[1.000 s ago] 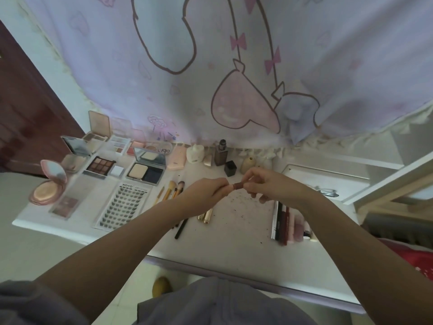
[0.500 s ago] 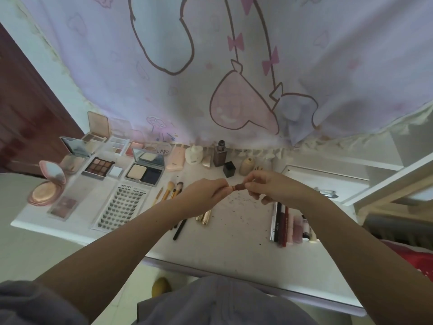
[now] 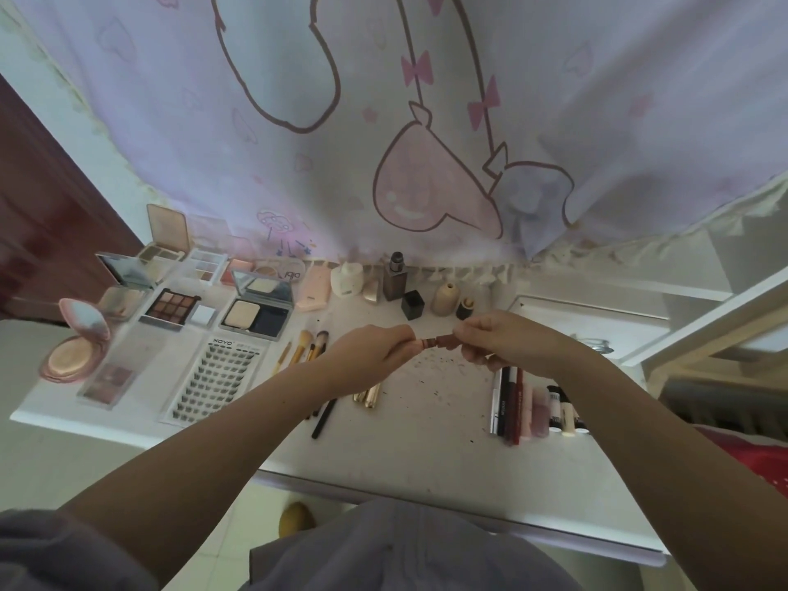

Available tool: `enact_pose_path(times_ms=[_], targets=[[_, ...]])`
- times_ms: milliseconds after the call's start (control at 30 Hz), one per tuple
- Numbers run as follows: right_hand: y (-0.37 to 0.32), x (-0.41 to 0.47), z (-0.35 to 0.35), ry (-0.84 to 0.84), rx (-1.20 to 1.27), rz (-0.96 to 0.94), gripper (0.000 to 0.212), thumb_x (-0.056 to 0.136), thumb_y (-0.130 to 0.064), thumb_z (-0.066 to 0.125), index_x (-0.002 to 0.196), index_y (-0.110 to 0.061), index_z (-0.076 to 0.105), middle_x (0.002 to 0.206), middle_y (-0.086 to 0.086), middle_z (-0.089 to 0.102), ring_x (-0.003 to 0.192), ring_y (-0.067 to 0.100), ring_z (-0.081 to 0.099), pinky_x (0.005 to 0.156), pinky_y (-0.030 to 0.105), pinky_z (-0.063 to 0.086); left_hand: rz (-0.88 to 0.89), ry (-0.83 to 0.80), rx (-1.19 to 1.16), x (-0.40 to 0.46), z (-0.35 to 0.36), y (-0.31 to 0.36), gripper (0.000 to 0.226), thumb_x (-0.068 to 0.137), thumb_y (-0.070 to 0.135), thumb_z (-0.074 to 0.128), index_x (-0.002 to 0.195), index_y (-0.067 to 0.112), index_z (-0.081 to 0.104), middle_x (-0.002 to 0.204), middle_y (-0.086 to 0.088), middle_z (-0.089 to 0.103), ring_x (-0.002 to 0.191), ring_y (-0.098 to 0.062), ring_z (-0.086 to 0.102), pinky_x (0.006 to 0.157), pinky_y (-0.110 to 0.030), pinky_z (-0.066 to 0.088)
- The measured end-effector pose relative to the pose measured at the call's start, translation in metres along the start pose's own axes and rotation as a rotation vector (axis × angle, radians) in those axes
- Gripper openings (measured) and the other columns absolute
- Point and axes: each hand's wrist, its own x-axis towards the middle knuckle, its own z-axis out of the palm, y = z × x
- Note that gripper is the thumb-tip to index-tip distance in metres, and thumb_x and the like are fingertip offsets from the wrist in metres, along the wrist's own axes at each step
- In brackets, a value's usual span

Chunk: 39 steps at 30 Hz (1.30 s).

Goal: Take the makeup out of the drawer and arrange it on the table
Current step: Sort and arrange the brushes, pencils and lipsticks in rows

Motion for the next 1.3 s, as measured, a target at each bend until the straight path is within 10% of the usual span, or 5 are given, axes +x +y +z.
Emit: enact_pose_path(times_ms=[167, 333, 533, 967, 1300], targets=[[0.008, -0.003, -0.014, 0.033, -0.123, 0.025, 0.006, 0.094, -0.021, 0.055, 0.095, -0.02, 0.06, 0.077, -0.011, 0.068, 0.067, -0.001, 0.059, 0.059, 0.018, 0.045, -0.035, -0.029, 0.119, -0.007, 0.002, -0.019, 0.026, 0.097, 0.048, 0.027, 0.089, 0.029, 0.043, 0.063, 0.007, 0.051, 0.056, -0.01, 0.05, 0.051, -0.024, 0.033], [0.026, -0.01, -0.023, 0.096, -0.032, 0.112, 0.008, 0.095, -0.013, 0.052, 0.099, -0.017, 0.058, 0.089, -0.006, 0.073, 0.081, 0.006, 0.064, 0.068, 0.025, 0.048, -0.228, -0.086, -0.011, -0.018, 0.009, -0.047, 0.026, 0.1, 0.04, 0.026, 0.091, 0.024, 0.045, 0.074, 0.007, 0.06, 0.07, -0.015, 0.051, 0.083, -0.03, 0.035], [0.059, 0.004, 0.034, 0.176, 0.134, 0.231, 0.014, 0.1, -0.017, 0.042, 0.108, -0.015, 0.053, 0.096, -0.004, 0.07, 0.087, 0.011, 0.065, 0.065, 0.024, 0.052, -0.491, -0.136, -0.379, -0.001, 0.041, -0.029, 0.029, 0.097, 0.041, 0.039, 0.084, 0.018, 0.053, 0.082, 0.005, 0.067, 0.07, -0.012, 0.06, 0.061, -0.023, 0.045], [0.076, 0.078, 0.147, 0.552, -0.103, 0.362, 0.026, 0.099, -0.036, 0.038, 0.096, -0.011, 0.046, 0.096, 0.008, 0.059, 0.08, 0.021, 0.054, 0.068, 0.029, 0.037, -0.434, -0.117, 0.448, 0.037, 0.085, -0.041, 0.043, 0.095, 0.042, 0.035, 0.085, 0.012, 0.064, 0.095, -0.007, 0.062, 0.094, -0.023, 0.054, 0.083, -0.036, 0.038], [0.067, 0.096, 0.157, 0.472, -0.354, 0.434, 0.031, 0.097, -0.046, 0.031, 0.088, -0.017, 0.04, 0.078, -0.001, 0.049, 0.067, 0.018, 0.047, 0.057, 0.029, 0.032, -0.35, -0.099, 0.471, 0.038, 0.085, -0.054, 0.043, 0.097, 0.04, 0.034, 0.094, 0.013, 0.067, 0.104, -0.008, 0.061, 0.102, -0.026, 0.052, 0.087, -0.038, 0.038]])
